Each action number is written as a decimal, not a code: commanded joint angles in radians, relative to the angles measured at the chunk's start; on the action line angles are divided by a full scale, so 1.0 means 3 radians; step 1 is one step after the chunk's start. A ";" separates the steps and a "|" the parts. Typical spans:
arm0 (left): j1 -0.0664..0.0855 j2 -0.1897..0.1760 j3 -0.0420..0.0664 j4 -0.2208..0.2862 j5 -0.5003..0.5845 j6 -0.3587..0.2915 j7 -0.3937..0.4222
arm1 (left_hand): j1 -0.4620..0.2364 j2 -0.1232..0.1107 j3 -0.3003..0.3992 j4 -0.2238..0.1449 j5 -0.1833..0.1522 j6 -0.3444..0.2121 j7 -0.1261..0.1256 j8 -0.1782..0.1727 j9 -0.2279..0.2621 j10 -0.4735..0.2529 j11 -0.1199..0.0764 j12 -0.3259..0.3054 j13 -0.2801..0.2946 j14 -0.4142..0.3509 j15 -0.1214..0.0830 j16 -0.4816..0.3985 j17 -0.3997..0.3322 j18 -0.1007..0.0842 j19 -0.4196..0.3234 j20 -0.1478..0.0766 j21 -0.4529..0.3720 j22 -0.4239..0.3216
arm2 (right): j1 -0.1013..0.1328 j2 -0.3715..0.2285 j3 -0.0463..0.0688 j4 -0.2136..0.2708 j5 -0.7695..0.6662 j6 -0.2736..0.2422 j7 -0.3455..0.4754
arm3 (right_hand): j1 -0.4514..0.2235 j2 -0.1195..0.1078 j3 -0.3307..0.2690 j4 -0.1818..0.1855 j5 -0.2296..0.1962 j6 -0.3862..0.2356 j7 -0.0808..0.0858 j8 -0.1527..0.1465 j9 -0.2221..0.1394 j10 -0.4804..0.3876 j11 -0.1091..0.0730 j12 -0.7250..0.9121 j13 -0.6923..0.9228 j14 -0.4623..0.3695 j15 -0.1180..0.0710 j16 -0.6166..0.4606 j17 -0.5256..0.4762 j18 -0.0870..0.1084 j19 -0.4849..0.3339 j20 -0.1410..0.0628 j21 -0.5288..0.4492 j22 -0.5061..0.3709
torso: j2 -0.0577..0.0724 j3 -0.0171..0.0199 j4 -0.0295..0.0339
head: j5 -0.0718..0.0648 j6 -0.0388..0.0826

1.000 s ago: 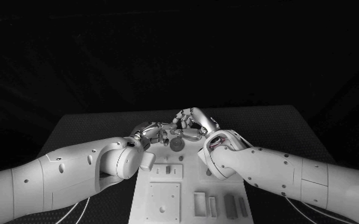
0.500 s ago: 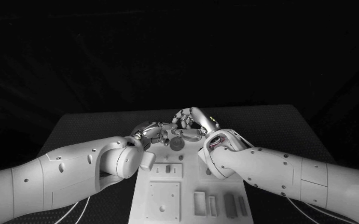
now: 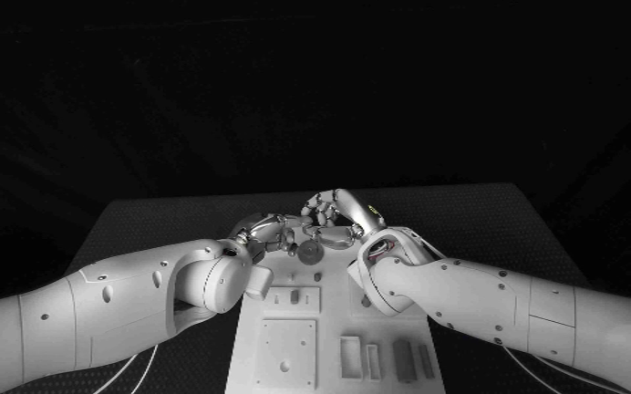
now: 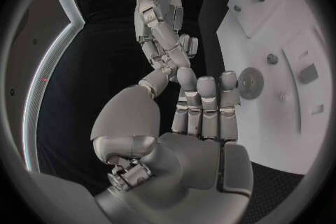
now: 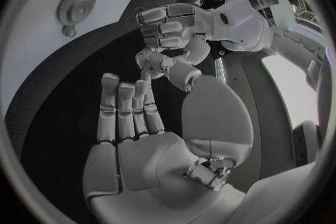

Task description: Assemble the parts on the task board

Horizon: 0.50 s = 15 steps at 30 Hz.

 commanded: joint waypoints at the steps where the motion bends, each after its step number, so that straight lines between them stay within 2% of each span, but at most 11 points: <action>1: 0.0002 -0.0001 0.0001 0.0011 0.0001 0.0093 0.0020 | -0.0055 -0.0005 -0.0018 0.0017 0.0014 0.0053 0.0011 -0.0014 -0.0010 -0.0062 -0.0032 0.0025 -0.0007 0.0058 -0.0095 0.0016 -0.0007 -0.0048 0.0027 -0.0415 0.0012 0.0065 | -0.0001 -0.0012 0.0002 -0.0014 0.0028 0.0047 0.0022 | 0.0004 0.0058 0.0023 0.0003 0.0009 0.0042 0.0004 -0.0004 0.0010 0.0031 -0.0001 -0.0018 0.0006 0.0022 -0.0001 0.0006 -0.0004 0.0048 -0.0030 -0.0005 0.0019 0.0066 | 0.0000 -0.0001 0.0000 | -0.0003 -0.0007; 7: 0.0002 -0.0007 0.0001 0.0007 -0.0042 0.0116 0.0004 | -0.0164 -0.0080 -0.0054 0.0059 0.0015 -0.0018 0.0042 -0.0046 -0.0046 -0.0089 -0.0004 0.0041 -0.0026 0.0043 -0.0072 0.0018 -0.0026 -0.0049 0.0018 -0.0420 0.0013 0.0061 | -0.0001 -0.0025 0.0002 -0.0020 0.0028 0.0061 0.0020 | -0.0007 0.0082 0.0029 -0.0007 0.0002 0.0059 -0.0001 -0.0007 0.0011 0.0042 -0.0005 -0.0020 0.0016 0.0027 -0.0003 0.0010 -0.0002 0.0048 -0.0028 -0.0008 0.0026 0.0068 | 0.0000 0.0000 0.0000 | -0.0006 -0.0011; 11: 0.0002 -0.0014 0.0001 -0.0007 -0.0095 0.0123 -0.0006 | -0.0249 -0.0082 -0.0130 0.0065 0.0082 -0.0050 0.0054 -0.0052 -0.0063 -0.0105 0.0008 0.0058 -0.0039 0.0034 -0.0061 0.0024 -0.0038 -0.0048 0.0010 -0.0422 0.0015 0.0062 | -0.0001 -0.0036 0.0002 -0.0020 0.0029 0.0066 0.0026 | -0.0018 0.0096 0.0030 -0.0017 -0.0008 0.0068 -0.0004 -0.0011 0.0012 0.0049 -0.0009 -0.0022 0.0024 0.0030 -0.0004 0.0013 -0.0001 0.0048 -0.0027 -0.0010 0.0032 0.0068 | 0.0001 0.0000 0.0002 | -0.0007 -0.0014; 15: 0.0002 -0.0021 0.0002 -0.0022 -0.0215 0.0120 -0.0048 | -0.0298 -0.0085 -0.0176 0.0070 0.0086 -0.0075 0.0062 -0.0057 -0.0074 -0.0117 0.0015 0.0065 -0.0049 0.0028 -0.0056 0.0027 -0.0047 -0.0047 0.0006 -0.0421 0.0015 0.0060 | -0.0001 -0.0046 0.0002 -0.0015 0.0035 0.0066 0.0039 | -0.0028 0.0106 0.0034 -0.0029 -0.0027 0.0077 -0.0006 -0.0015 0.0014 0.0056 -0.0012 -0.0024 0.0032 0.0033 -0.0006 0.0015 -0.0001 0.0048 -0.0026 -0.0012 0.0036 0.0068 | 0.0001 0.0000 0.0002 | -0.0007 -0.0017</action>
